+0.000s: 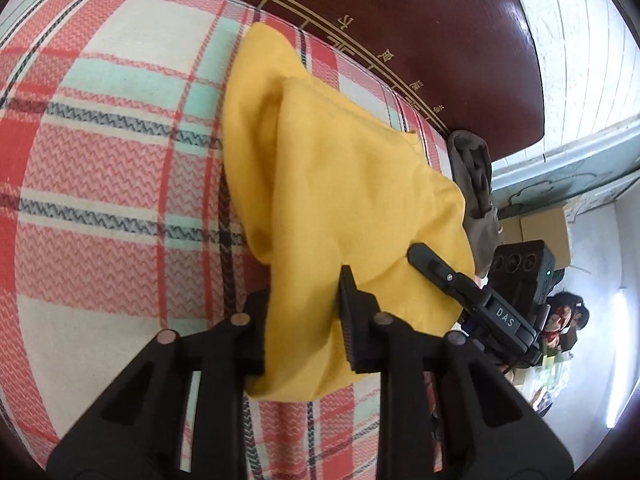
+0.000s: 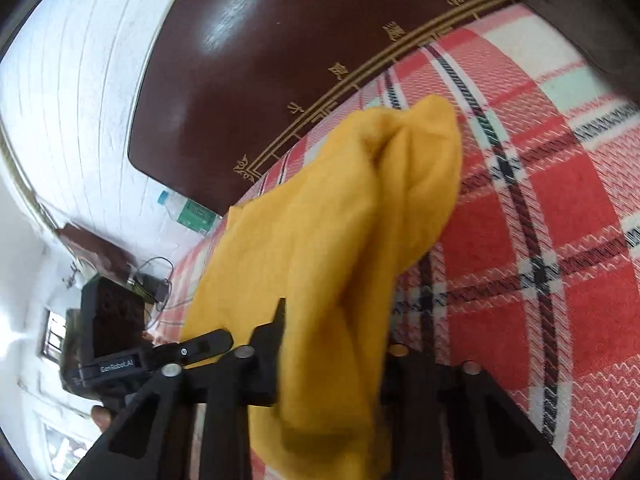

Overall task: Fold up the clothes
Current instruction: 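Grasp the folded yellow shirt with both grippers and lift it off the bed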

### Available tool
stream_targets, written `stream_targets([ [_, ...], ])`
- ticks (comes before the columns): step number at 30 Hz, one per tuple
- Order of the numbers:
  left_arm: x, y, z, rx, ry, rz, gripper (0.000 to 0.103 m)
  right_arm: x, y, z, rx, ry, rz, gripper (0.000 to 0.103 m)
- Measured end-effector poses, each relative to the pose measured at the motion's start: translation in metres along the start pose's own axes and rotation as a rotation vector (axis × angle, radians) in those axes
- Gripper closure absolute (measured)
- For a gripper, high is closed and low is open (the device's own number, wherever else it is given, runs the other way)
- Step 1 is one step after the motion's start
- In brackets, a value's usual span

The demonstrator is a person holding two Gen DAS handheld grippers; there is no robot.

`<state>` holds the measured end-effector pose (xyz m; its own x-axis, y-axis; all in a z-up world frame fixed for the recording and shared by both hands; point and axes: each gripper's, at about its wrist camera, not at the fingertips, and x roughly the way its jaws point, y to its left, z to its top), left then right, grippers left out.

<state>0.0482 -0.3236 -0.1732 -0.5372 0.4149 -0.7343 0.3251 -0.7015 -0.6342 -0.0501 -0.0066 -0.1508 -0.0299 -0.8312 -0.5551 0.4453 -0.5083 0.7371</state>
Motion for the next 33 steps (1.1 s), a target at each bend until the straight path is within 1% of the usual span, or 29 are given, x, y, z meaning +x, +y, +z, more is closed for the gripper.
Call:
stream_targets([
  [2, -0.005, -0.004, 0.0, 0.007, -0.002, 0.01, 0.077, -0.003, -0.001, 0.0, 0.029, 0.009, 0.027, 0.08],
  [5, -0.019, -0.008, 0.001, 0.02, -0.007, 0.027, 0.077, -0.009, 0.001, -0.002, 0.1, 0.02, 0.117, 0.082],
  [6, -0.026, -0.011, 0.003, 0.028, -0.01, 0.023, 0.077, -0.011, 0.006, -0.003, 0.112, 0.023, 0.141, 0.083],
  [9, -0.056, -0.017, 0.007, 0.04, -0.026, 0.009, 0.077, -0.019, 0.022, -0.005, 0.134, 0.031, 0.22, 0.083],
  [12, -0.1, -0.025, 0.013, 0.06, -0.06, 0.002, 0.077, -0.027, 0.054, -0.003, 0.103, 0.027, 0.293, 0.083],
  [15, -0.158, -0.036, 0.015, 0.097, -0.132, 0.025, 0.077, -0.03, 0.104, 0.002, 0.035, 0.019, 0.378, 0.083],
  [18, -0.225, -0.044, 0.016, 0.133, -0.23, 0.065, 0.077, -0.029, 0.155, 0.009, -0.029, 0.016, 0.457, 0.083],
  [21, -0.298, -0.038, 0.021, 0.129, -0.325, 0.102, 0.077, -0.016, 0.218, 0.018, -0.081, 0.031, 0.548, 0.083],
  [23, -0.349, -0.03, 0.023, 0.121, -0.397, 0.133, 0.077, -0.004, 0.267, 0.021, -0.134, 0.046, 0.601, 0.083],
  [27, -0.45, -0.004, 0.017, 0.082, -0.537, 0.189, 0.077, 0.026, 0.368, 0.02, -0.212, 0.084, 0.713, 0.083],
  [29, -0.494, 0.014, 0.008, 0.053, -0.601, 0.228, 0.077, 0.046, 0.41, 0.012, -0.225, 0.13, 0.765, 0.083],
  [31, -0.53, 0.038, -0.006, 0.008, -0.649, 0.264, 0.077, 0.069, 0.45, -0.002, -0.236, 0.186, 0.807, 0.083],
  [33, -0.563, 0.065, -0.022, -0.042, -0.694, 0.3, 0.077, 0.096, 0.478, -0.021, -0.211, 0.26, 0.838, 0.083],
])
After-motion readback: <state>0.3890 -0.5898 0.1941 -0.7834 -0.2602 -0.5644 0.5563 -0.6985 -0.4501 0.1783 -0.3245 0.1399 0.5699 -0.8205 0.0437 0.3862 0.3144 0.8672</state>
